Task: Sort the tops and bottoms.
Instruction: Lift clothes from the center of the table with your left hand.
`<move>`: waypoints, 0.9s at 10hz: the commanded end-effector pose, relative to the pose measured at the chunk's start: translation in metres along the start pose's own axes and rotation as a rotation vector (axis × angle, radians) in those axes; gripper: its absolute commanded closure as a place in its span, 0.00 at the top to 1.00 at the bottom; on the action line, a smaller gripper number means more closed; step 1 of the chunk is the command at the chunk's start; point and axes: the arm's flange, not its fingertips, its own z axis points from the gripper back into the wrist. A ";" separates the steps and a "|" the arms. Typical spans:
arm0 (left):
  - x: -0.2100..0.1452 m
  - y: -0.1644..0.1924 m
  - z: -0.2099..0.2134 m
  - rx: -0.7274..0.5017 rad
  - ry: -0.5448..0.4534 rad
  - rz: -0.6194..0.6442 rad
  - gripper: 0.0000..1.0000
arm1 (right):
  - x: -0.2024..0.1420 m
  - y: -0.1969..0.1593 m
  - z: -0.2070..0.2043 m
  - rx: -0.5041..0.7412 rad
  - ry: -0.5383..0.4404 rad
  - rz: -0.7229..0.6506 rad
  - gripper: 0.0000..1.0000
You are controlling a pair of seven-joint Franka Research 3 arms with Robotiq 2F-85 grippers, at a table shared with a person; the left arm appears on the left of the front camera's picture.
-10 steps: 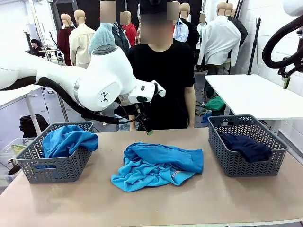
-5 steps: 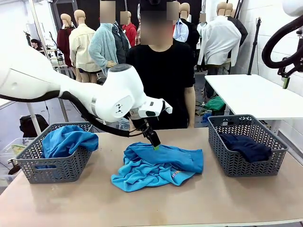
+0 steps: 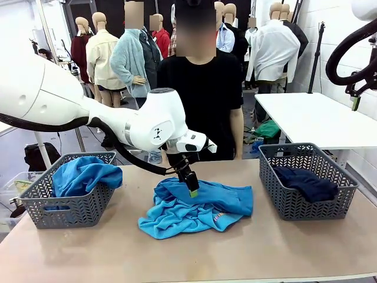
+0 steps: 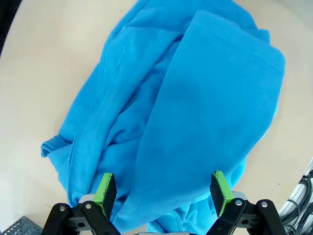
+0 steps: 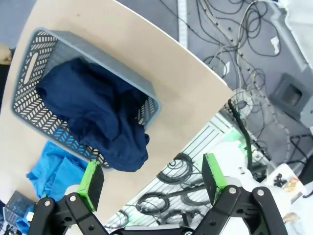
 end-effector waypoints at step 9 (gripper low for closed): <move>-0.001 0.003 0.008 -0.018 0.025 -0.059 0.00 | 0.000 -0.001 0.001 -0.016 -0.006 0.002 1.00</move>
